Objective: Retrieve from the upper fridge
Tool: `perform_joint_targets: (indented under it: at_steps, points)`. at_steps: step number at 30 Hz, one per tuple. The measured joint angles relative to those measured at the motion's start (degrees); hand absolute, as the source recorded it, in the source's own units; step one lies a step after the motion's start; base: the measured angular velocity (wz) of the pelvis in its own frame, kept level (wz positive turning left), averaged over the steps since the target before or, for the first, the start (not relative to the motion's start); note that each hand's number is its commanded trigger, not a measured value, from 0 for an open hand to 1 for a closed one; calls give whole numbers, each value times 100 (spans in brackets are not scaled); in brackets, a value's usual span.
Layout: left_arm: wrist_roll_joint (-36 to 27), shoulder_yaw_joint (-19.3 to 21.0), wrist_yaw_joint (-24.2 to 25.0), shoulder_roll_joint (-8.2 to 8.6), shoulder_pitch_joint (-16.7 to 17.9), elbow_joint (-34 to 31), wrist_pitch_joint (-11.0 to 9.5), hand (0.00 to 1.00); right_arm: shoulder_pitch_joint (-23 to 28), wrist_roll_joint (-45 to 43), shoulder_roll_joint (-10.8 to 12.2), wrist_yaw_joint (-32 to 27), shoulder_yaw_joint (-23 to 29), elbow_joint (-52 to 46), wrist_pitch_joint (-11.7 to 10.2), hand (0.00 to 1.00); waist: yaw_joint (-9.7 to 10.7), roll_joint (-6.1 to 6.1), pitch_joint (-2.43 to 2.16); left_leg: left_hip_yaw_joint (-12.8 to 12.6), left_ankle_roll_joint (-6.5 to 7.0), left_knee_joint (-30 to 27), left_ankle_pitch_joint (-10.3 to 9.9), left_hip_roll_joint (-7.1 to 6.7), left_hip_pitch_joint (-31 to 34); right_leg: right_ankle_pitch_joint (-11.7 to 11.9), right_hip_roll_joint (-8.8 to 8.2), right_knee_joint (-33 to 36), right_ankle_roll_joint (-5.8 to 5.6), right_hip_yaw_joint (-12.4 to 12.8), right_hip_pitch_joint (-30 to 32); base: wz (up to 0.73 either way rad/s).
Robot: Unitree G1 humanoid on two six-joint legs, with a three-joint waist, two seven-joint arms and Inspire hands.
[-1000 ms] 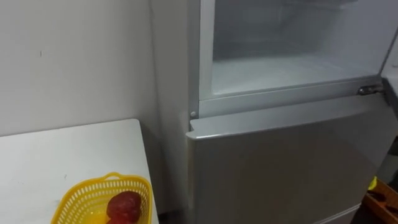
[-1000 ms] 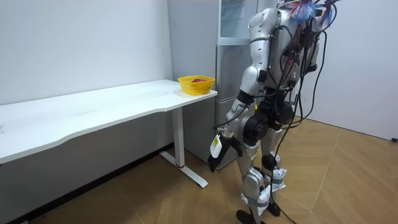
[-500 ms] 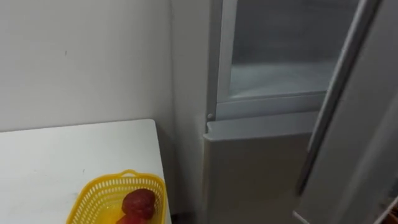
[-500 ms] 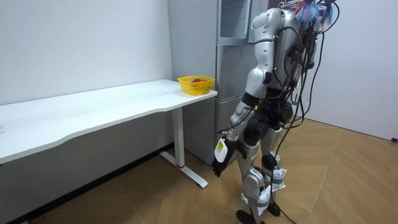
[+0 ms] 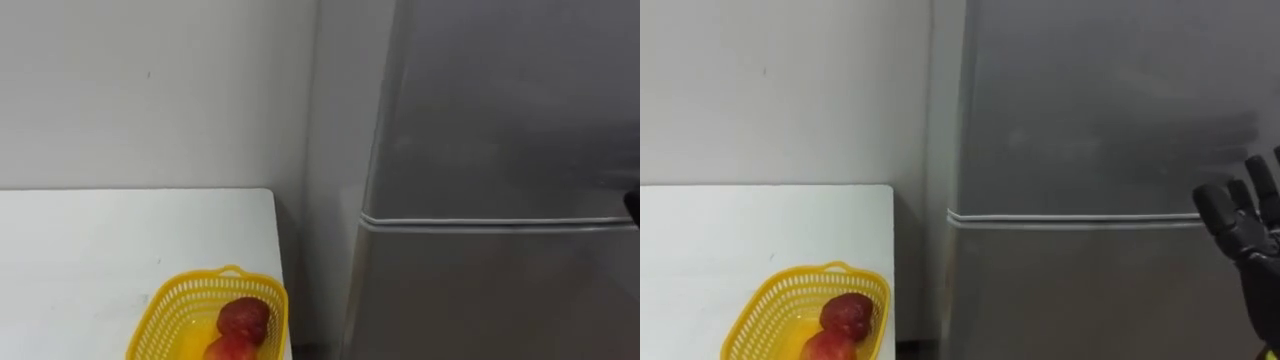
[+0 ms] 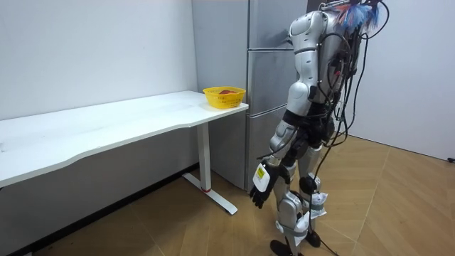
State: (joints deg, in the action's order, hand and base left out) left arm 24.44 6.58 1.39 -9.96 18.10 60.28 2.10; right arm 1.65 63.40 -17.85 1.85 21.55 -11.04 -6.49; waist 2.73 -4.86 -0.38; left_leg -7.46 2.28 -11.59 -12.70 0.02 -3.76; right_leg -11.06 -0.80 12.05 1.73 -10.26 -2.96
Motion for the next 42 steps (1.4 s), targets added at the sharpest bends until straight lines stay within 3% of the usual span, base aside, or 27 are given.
perform_joint_targets:
  at_steps: [14, 19, 22, 23, 27, 35, 38, 42]
  points:
    - [11, -2, 4, 0, -21, -2, 17, 0, 0, -378, -19, 12, 0, -8, 1, 0, 26, 21, 0, 31, -2, -9, 1, 2, 11, 10, 2, -36, 10, -18, -15, 0]
    - [33, 8, 0, -7, -46, -4, -7, 0, 0, -607, -58, -276, 11, -19, 1, 0, 63, 31, 10, 42, -2, -13, 1, 2, -6, 11, -3, -40, 10, -46, -13, 2]
    - [28, 8, -62, -6, -16, -78, -9, 0, -2, -772, -72, -658, 61, -13, 1, 0, 120, 46, 27, 43, -2, -12, 0, 4, 5, 11, -3, -65, 10, -52, -21, 3]
    - [10, 9, -75, -7, 14, -98, -7, 0, -1, -868, -72, -822, 67, -14, 1, 0, 171, 32, 13, 66, -3, -12, 0, 1, 5, 10, -3, -69, 9, -82, -21, 5]
    - [-8, 11, -92, -22, -11, -130, 16, 0, 10, -1884, -73, -1637, 305, 314, 1, 0, 234, 32, 13, 114, -4, -20, 0, -5, 52, 18, 6, -125, 4, -79, -12, 6]
    - [-10, 11, -242, -15, -65, -182, 231, 0, 195, -2124, -17, -3309, 703, 1341, 10, 0, 337, 134, 21, 142, -2, 23, 1, -18, 118, 37, 2, -145, -7, -114, -14, 2]
    - [-8, 13, -243, -3, -70, -275, 386, 0, 322, -2120, 152, -3748, 735, 1952, 32, 0, 353, 152, 20, 139, -2, 49, 2, -17, 120, 33, 7, -154, -9, -99, 1, 0]
    - [-7, 9, -249, 23, -82, -305, 422, 0, 683, -2083, 365, -4013, 704, 2769, 46, 0, 359, 220, -27, 115, -1, 76, 2, -33, 101, 24, 7, -172, -22, -69, -5, 0]
